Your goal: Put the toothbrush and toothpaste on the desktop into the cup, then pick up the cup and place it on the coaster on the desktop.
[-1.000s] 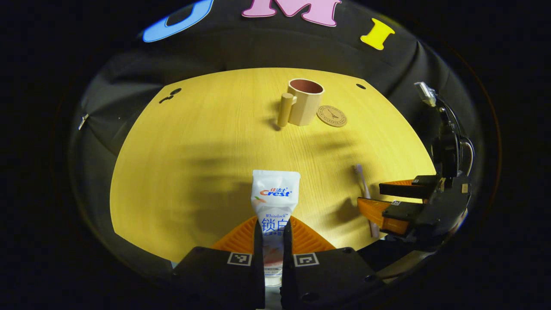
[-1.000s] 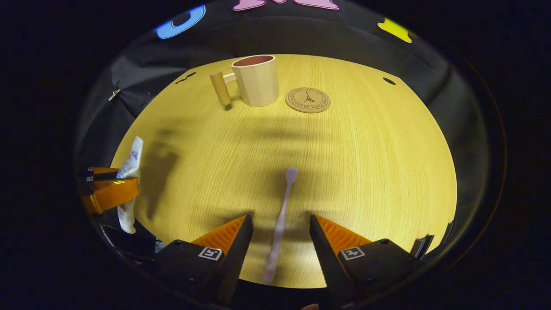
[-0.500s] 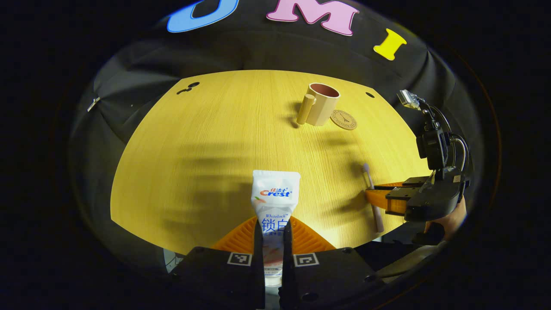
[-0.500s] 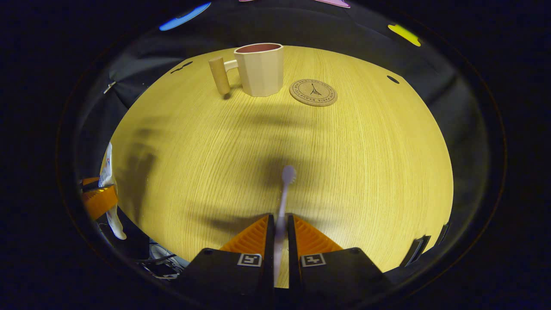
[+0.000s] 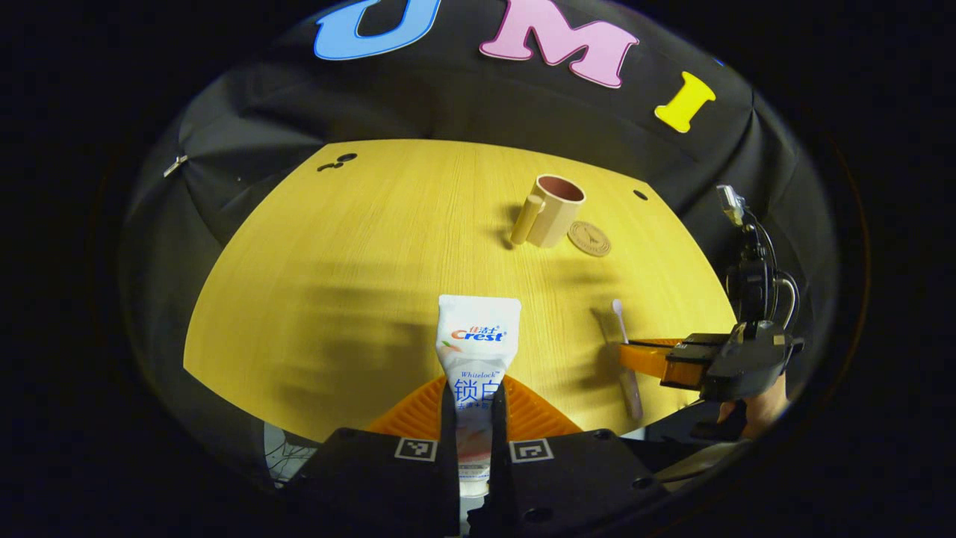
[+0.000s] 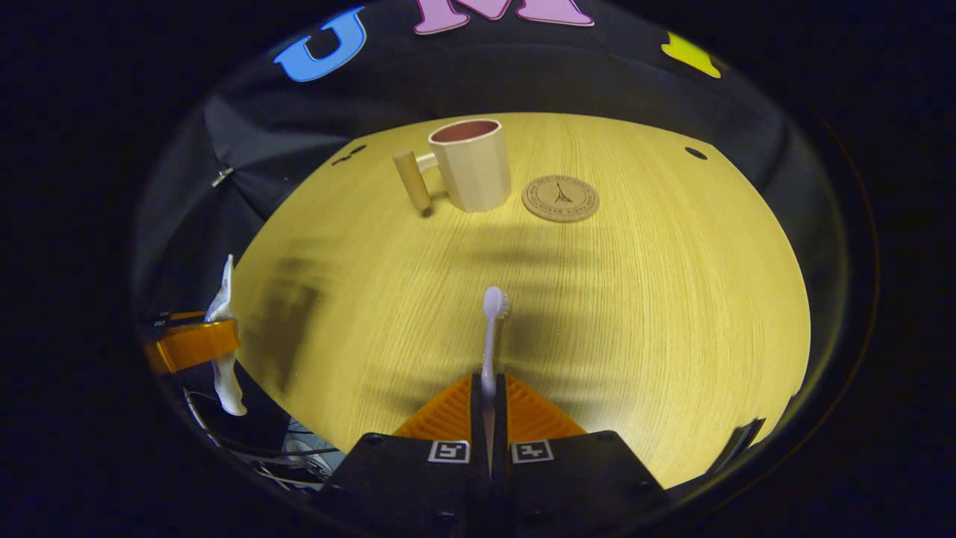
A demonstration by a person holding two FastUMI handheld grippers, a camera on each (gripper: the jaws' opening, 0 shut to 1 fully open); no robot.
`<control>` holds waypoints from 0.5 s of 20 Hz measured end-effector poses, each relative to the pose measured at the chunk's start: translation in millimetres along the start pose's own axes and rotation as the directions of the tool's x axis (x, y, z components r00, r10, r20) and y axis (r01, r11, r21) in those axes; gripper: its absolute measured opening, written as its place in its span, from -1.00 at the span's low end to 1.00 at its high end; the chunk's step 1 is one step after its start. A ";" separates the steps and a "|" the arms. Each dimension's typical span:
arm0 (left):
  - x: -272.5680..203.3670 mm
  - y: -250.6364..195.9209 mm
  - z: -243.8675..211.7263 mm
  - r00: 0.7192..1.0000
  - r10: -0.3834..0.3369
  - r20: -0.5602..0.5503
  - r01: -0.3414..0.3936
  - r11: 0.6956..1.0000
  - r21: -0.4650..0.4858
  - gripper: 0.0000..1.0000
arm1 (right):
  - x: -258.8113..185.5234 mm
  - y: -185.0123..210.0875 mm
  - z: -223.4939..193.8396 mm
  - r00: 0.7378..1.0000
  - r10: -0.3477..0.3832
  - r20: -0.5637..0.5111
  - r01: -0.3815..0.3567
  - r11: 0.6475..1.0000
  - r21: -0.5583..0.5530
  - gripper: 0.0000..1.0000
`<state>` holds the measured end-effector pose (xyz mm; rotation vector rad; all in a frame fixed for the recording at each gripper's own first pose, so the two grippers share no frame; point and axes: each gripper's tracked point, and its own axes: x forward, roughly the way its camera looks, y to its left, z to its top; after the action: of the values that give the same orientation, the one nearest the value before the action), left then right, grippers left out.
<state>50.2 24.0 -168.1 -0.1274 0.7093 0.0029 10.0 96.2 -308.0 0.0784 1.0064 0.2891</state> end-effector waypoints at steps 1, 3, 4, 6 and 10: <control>-0.3 -4.5 10.9 1.000 -0.005 0.024 0.005 1.000 -0.003 -0.58 | -8.6 2.3 9.7 0.999 0.028 0.041 -0.028 1.000 0.002 -0.89; -2.4 -12.3 36.1 0.996 -0.021 0.087 0.022 1.000 -0.007 -0.58 | -24.6 7.0 31.2 0.990 0.081 0.116 -0.082 0.997 0.004 -0.89; -3.3 -17.4 50.5 0.992 -0.032 0.124 0.034 0.999 -0.012 -0.58 | -32.8 8.9 40.8 0.983 0.108 0.145 -0.110 0.994 0.003 -0.89; -4.1 -27.7 83.5 0.977 -0.057 0.205 0.062 0.998 -0.020 -0.59 | -44.8 7.7 55.7 0.972 0.145 0.184 -0.149 0.989 0.007 -0.89; -3.9 -55.7 160.3 0.920 -0.118 0.374 0.120 0.993 0.020 -0.60 | -67.7 -2.2 73.3 0.960 0.180 0.214 -0.191 0.981 0.031 -0.90</control>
<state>153.9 -12.2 -38.6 -0.1680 0.3173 -0.0863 38.3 80.5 -213.6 0.2468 0.7963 0.4174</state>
